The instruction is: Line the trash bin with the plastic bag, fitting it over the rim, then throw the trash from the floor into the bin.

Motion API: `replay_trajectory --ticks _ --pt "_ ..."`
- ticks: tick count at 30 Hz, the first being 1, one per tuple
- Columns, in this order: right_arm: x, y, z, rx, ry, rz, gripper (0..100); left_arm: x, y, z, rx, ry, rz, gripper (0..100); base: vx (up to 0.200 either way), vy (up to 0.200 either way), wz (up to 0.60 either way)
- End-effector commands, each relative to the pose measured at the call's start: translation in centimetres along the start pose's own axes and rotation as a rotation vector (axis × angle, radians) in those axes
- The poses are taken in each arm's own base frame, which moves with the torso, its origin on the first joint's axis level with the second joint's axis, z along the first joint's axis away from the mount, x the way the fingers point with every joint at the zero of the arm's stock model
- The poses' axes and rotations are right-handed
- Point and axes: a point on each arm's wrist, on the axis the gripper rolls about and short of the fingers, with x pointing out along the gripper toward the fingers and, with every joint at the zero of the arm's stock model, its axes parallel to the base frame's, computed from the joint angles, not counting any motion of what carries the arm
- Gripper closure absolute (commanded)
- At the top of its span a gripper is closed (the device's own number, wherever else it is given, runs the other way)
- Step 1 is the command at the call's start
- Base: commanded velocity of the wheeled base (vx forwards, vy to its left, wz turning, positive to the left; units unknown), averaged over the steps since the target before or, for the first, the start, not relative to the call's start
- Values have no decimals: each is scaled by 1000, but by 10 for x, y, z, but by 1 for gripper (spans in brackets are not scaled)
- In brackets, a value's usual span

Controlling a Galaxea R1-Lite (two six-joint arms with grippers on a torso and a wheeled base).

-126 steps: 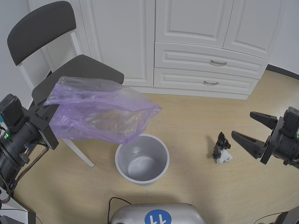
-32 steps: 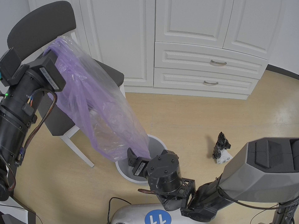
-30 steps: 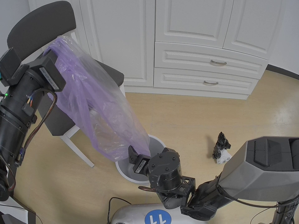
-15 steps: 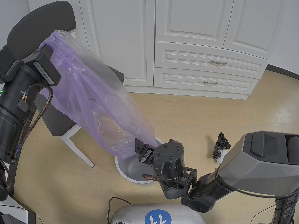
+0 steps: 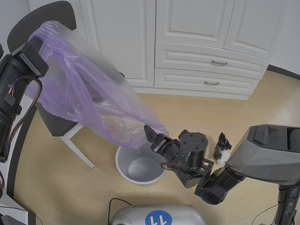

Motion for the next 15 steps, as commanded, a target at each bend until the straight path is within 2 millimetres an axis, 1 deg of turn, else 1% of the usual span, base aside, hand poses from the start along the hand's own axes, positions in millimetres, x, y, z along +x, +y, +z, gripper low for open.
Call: replay_trajectory --ticks 1,6,12,15 --pt "-7 -19 5 18 32 27 0 -2 2 7 -10 -20 4 100 0 0 0" --pt "-15 -25 6 34 47 99 0 -2 3 8 -13 -25 5 100 0 0 0" --pt "-17 -28 8 37 49 119 0 -2 3 9 -15 -28 6 100 0 0 0" --pt "-17 -30 5 33 58 112 0 -2 3 9 -15 -26 5 100 0 0 0"
